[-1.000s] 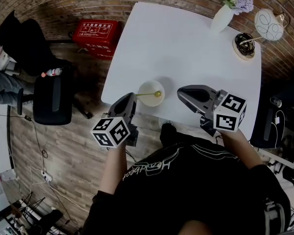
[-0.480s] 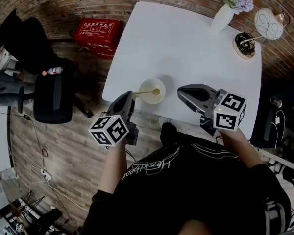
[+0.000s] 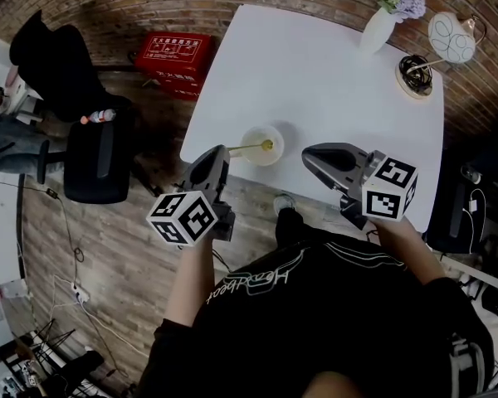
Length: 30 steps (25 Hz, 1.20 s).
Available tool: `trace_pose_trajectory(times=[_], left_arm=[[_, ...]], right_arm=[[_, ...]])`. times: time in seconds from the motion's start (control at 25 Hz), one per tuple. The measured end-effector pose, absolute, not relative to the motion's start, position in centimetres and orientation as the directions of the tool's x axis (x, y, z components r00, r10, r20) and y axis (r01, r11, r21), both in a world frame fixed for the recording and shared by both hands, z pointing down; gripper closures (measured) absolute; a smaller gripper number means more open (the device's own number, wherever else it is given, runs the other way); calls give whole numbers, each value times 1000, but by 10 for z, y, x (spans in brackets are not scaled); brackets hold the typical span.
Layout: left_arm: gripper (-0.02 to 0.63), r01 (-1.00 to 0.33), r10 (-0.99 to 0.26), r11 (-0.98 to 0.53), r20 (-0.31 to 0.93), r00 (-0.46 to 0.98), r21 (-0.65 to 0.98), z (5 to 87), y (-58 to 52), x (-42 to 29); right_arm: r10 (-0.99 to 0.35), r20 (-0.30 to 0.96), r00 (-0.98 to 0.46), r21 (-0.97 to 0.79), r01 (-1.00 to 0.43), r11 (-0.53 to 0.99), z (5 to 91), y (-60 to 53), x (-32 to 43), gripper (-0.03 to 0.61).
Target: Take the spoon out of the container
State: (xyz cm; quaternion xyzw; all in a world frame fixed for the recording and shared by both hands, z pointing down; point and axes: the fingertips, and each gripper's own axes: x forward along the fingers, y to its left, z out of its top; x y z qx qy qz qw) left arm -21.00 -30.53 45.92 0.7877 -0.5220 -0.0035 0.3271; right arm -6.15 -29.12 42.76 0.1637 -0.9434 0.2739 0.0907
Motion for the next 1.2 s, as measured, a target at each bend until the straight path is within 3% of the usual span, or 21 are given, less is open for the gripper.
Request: trace_pose_trajectory(times=[0.6, 1.2], left_arm=[[606, -834, -857, -353, 211, 471, 425, 361, -243, -201], [606, -829, -819, -430, 231, 524, 358, 336, -144, -174]], right_arm=[[-280, 202, -939, -408, -340, 847, 389, -250, -64, 581], [-302, 142, -943, -350, -333, 876, 363, -174, -61, 581]])
